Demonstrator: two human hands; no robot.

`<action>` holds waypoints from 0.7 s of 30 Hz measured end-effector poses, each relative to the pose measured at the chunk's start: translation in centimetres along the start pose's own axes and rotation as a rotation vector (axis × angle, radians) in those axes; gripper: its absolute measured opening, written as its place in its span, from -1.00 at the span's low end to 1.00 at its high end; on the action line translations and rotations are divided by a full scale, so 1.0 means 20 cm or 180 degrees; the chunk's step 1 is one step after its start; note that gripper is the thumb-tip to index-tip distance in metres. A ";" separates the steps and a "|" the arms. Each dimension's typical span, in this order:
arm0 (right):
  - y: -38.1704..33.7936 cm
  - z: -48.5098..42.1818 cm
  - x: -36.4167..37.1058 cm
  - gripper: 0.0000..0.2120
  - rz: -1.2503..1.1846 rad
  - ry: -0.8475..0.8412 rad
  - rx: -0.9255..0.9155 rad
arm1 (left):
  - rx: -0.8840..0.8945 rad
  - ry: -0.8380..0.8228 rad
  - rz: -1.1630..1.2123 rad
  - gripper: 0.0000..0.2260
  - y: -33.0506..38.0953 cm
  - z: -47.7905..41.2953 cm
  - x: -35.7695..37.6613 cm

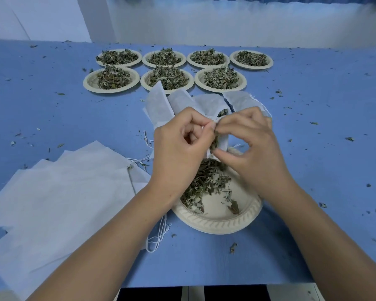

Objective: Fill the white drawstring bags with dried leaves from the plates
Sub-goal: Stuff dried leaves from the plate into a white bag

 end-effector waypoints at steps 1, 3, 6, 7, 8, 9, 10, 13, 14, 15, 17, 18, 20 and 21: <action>0.00 -0.01 -0.02 -0.80 -0.0108 0.0074 0.0081 | -0.0014 0.0066 -0.0007 -0.88 0.00 -0.01 0.00; -0.01 -0.03 -0.08 -0.81 -0.0267 0.0308 0.0087 | -0.0058 0.0218 0.0020 -0.87 -0.01 -0.02 -0.02; -0.05 -0.03 -0.07 -0.96 -0.0120 0.0273 -0.0295 | -0.0092 0.0258 0.0108 -0.88 -0.01 -0.03 -0.02; -0.07 -0.01 -0.04 -0.88 0.0013 0.0061 -0.0404 | -0.0091 0.0221 0.0121 -0.89 -0.01 -0.02 -0.02; -0.07 0.00 0.00 -0.81 0.0129 -0.0230 -0.0475 | -0.0087 0.0188 0.0120 -0.88 -0.01 -0.02 -0.02; -0.06 0.02 0.03 -0.76 0.0207 -0.0483 -0.0492 | -0.0081 0.0172 0.0104 -0.86 -0.01 -0.01 -0.01; -0.06 0.03 0.04 -0.72 0.0219 -0.0637 -0.0484 | -0.0077 0.0172 0.0084 -0.85 -0.01 -0.01 -0.01; -0.04 0.00 -0.02 -0.69 -0.0012 -0.0248 -0.0399 | -0.0088 0.0270 0.0115 -0.84 -0.01 -0.02 -0.02; -0.04 -0.01 -0.05 -0.68 -0.0029 -0.0025 -0.0408 | -0.0097 0.0322 0.0150 -0.83 -0.01 -0.02 -0.03; -0.04 -0.01 -0.06 -0.67 0.0013 0.0057 -0.0428 | -0.0102 0.0348 0.0183 -0.82 -0.01 -0.03 -0.03; -0.05 0.00 -0.03 -0.66 0.0152 -0.0252 -0.0474 | -0.0095 0.0277 0.0209 -0.84 -0.01 -0.03 -0.03; -0.05 0.01 0.01 -0.68 0.0175 -0.0529 -0.0457 | -0.0095 0.0204 0.0213 -0.85 0.00 -0.02 -0.02; -0.06 0.02 0.04 -0.76 0.0111 -0.0741 -0.0371 | -0.0109 0.0129 0.0211 -0.88 -0.01 -0.01 -0.01; -0.06 0.02 0.02 -0.74 0.0059 -0.0584 -0.0331 | -0.0117 0.0162 0.0198 -0.88 -0.01 -0.01 -0.01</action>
Point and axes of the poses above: each hand's wrist, its own z-axis away from the middle knuckle, its own x-axis out of the palm, y = z × x, the point moved 4 cm from there along -z, towards the middle knuckle, and after that the axes turned 14 degrees about y, right-handed, at the moved point
